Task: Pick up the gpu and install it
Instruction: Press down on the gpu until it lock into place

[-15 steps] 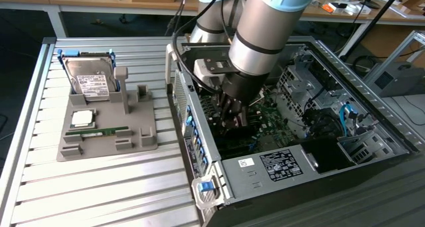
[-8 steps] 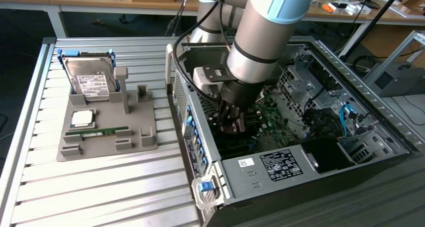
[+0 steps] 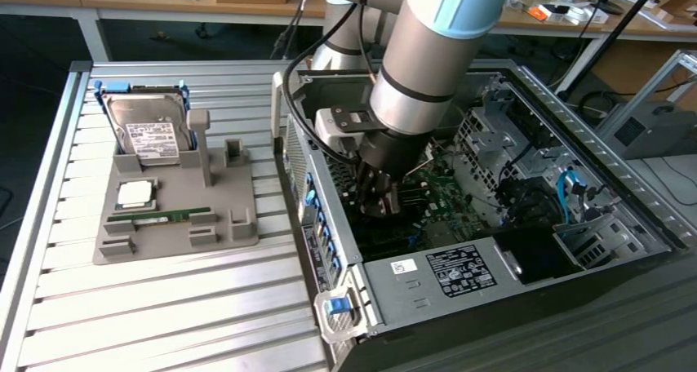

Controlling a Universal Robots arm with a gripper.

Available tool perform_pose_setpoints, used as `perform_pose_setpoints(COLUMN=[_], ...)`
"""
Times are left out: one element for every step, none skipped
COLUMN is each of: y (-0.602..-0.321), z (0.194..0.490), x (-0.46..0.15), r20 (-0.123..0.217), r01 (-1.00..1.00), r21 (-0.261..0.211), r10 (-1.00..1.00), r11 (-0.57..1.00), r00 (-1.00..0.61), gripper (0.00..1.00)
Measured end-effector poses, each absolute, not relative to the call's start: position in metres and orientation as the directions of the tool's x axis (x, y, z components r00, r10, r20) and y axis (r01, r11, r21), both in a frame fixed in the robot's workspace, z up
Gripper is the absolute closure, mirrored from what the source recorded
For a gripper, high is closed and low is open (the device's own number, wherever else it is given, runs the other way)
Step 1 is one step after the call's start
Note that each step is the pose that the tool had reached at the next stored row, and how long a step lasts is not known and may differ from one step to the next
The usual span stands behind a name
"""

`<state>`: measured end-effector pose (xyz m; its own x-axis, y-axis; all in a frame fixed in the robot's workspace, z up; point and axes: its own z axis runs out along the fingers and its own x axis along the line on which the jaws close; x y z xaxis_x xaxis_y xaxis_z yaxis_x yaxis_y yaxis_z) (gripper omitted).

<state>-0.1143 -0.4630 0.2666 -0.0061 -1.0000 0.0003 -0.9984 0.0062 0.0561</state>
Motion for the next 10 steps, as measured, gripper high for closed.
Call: perform_pose_setpoints(y=[-0.4629, -0.4627, -0.4624, -0.4620, -0.4612, -0.4607, -0.4602, -0.4595, -0.4590, -0.4579], z=[0.2666, 0.2666, 0.2666, 0.2666, 0.2664, 0.2663, 0.2663, 0.2662, 0.2662, 0.2661], x=[-0.1144, -0.1144, -0.1143, -0.1144, -0.1144, -0.1143, -0.1143, -0.1143, -0.1143, -0.1144], r20=[0.000, 0.000, 0.000, 0.001, 0.000, 0.000, 0.000, 0.000, 0.000, 0.000], r01=[-0.998, -0.998, -0.998, -0.998, -0.998, -0.998, -0.998, -0.998, -0.998, -0.998], r21=[0.056, 0.056, 0.056, 0.056, 0.056, 0.056, 0.056, 0.056, 0.056, 0.056], r10=[-1.000, -1.000, -1.000, -1.000, -1.000, -1.000, -1.000, -1.000, -1.000, -1.000], r11=[0.006, 0.006, 0.006, 0.006, 0.006, 0.006, 0.006, 0.006, 0.006, 0.006], r00=[-0.006, -0.006, -0.006, -0.006, -0.006, -0.006, -0.006, -0.006, -0.006, -0.006], gripper=[0.89, 0.89, 0.89, 0.89, 0.89, 0.89, 0.89, 0.89, 0.89, 0.89])
